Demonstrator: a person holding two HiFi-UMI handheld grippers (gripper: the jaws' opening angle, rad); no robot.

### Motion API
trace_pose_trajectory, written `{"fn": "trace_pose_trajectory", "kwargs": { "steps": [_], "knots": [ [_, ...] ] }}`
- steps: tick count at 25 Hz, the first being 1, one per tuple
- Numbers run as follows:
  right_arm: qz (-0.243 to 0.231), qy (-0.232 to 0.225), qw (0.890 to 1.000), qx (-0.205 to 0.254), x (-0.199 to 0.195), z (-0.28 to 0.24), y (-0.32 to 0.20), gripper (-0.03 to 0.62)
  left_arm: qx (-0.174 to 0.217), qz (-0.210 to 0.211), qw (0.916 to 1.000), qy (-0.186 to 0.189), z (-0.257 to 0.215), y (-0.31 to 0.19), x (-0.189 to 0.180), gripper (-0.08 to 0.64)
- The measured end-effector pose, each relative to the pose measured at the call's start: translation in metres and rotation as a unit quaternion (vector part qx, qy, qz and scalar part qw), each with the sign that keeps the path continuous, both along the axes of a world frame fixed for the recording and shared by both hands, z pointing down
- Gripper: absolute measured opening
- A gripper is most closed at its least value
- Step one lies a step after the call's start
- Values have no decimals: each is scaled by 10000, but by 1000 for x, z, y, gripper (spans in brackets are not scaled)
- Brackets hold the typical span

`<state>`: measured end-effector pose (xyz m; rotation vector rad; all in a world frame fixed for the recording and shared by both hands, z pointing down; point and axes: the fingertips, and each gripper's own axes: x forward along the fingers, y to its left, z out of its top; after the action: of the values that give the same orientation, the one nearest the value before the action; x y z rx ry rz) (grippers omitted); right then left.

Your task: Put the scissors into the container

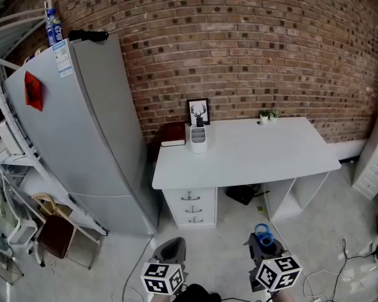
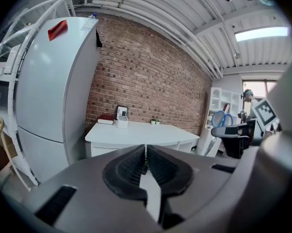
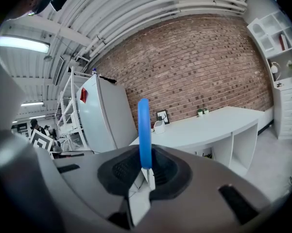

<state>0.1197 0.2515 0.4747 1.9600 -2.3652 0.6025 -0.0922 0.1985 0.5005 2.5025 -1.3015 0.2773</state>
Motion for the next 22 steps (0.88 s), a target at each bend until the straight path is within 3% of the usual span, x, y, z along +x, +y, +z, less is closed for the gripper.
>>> {"fn": "trace_pose_trajectory", "kwargs": {
  "steps": [12,22],
  "knots": [
    [-69,-168,9998,-66,7,9,-30,40,27,-116,9999,-113,-2,-30,5,20],
    [-17,-104,9999,-76,10,14,-121,40,10,-13,9999,-170,8,-131,10,20]
  ]
}}
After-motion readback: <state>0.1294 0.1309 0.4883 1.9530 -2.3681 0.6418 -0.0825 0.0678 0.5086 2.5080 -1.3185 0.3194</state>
